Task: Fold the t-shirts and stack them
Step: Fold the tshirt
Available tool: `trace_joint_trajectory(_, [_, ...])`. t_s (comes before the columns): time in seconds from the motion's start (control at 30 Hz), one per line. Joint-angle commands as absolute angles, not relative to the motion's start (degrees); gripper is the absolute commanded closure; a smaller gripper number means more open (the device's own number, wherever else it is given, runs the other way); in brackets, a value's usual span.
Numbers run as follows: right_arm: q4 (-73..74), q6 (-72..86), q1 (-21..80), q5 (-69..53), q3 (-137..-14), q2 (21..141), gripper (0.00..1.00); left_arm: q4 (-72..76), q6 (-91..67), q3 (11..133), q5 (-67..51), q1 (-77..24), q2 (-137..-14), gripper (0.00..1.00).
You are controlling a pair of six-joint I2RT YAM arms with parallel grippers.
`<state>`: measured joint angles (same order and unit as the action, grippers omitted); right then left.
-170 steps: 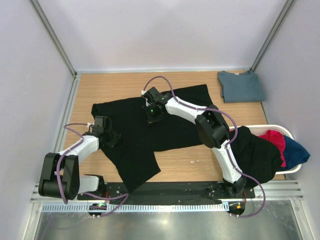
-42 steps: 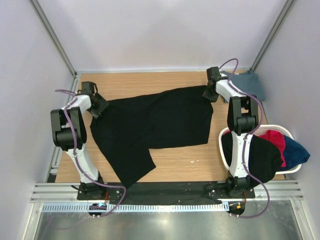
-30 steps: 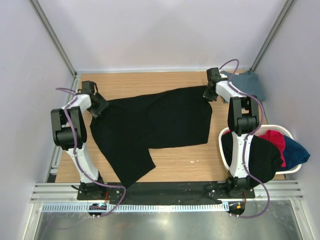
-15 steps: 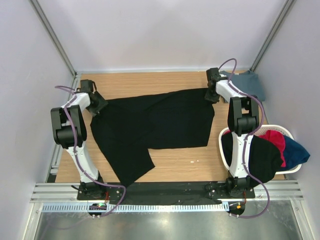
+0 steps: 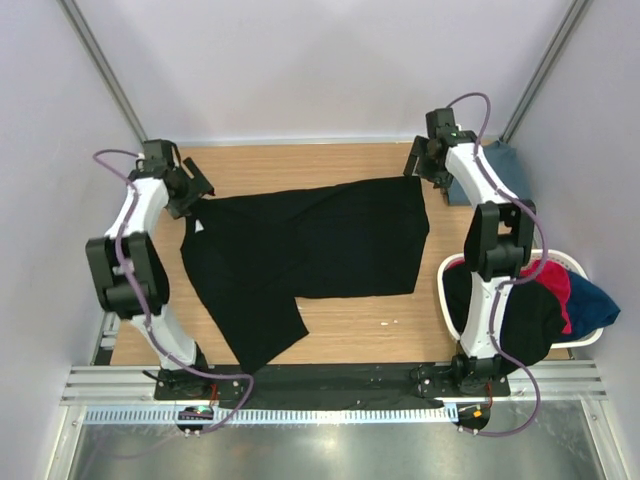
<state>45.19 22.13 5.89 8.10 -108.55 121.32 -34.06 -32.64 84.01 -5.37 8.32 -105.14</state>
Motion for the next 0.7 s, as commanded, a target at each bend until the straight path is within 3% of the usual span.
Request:
trace_joint_trajectory(0.0, [47.37,21.88,5.98,2.56,-105.50,110.93,0.22,-42.70,-34.88,79.14,-0.98,7.39,-90.03,0.18])
trace_joint_trajectory(0.17, [45.97,21.45,6.15,-1.21,-93.27,103.11,0.21,-52.19,-46.98,64.54,2.10,4.05,-69.67,0.17])
trace_joint_trajectory(0.3, [42.02,23.46,6.24,-6.22,-80.46,97.13,0.21,-60.28,-56.76,55.74,6.15,-5.95,-60.33,0.18])
trace_joint_trajectory(0.4, [37.54,23.73,8.17,-7.99,-74.29,94.92,0.21,-58.81,-59.59,48.45,5.98,-7.64,-55.74,0.22])
trace_joint_trajectory(0.5, [35.34,23.21,11.42,-7.65,-74.26,97.64,0.22,-52.84,-58.46,47.28,10.35,-7.56,-56.07,0.25])
trace_joint_trajectory(0.67, [32.52,24.69,13.80,-5.71,-78.74,106.24,0.23,-44.13,-54.06,52.28,11.70,-7.47,-72.31,0.28])
